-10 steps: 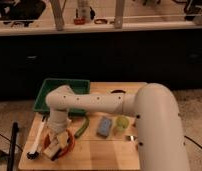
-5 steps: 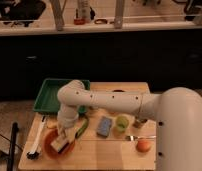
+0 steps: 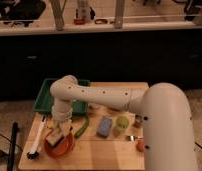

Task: Wipe red bowl with eraser

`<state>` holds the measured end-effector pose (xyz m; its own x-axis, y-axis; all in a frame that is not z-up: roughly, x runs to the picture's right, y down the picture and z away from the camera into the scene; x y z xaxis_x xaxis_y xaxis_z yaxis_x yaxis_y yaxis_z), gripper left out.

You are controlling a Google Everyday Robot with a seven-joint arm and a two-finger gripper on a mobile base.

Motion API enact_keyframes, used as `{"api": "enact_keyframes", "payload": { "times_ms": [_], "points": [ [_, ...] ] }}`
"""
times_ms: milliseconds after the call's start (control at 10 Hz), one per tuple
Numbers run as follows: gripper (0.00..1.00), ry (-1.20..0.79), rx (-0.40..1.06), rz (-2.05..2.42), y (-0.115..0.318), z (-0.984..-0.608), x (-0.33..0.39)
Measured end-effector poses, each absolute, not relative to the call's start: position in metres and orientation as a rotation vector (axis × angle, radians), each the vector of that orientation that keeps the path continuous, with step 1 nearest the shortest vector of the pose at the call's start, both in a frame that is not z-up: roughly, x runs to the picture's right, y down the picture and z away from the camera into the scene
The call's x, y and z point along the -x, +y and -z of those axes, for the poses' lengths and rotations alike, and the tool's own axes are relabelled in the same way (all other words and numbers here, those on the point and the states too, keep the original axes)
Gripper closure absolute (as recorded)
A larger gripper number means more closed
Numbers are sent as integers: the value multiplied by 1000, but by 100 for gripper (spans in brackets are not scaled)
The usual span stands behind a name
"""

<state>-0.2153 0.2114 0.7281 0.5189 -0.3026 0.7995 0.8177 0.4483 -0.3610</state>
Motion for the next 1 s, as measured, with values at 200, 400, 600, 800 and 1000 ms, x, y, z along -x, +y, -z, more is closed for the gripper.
{"api": "enact_keyframes", "payload": {
  "times_ms": [200,400,600,800,1000],
  "points": [
    [100,-746,852,810,222,-730,225],
    [100,-764,863,839,236,-722,230],
    [100,-771,859,838,244,-711,223],
    [100,-760,851,816,245,-703,201],
    [100,-748,830,785,240,-700,179]
  ]
}}
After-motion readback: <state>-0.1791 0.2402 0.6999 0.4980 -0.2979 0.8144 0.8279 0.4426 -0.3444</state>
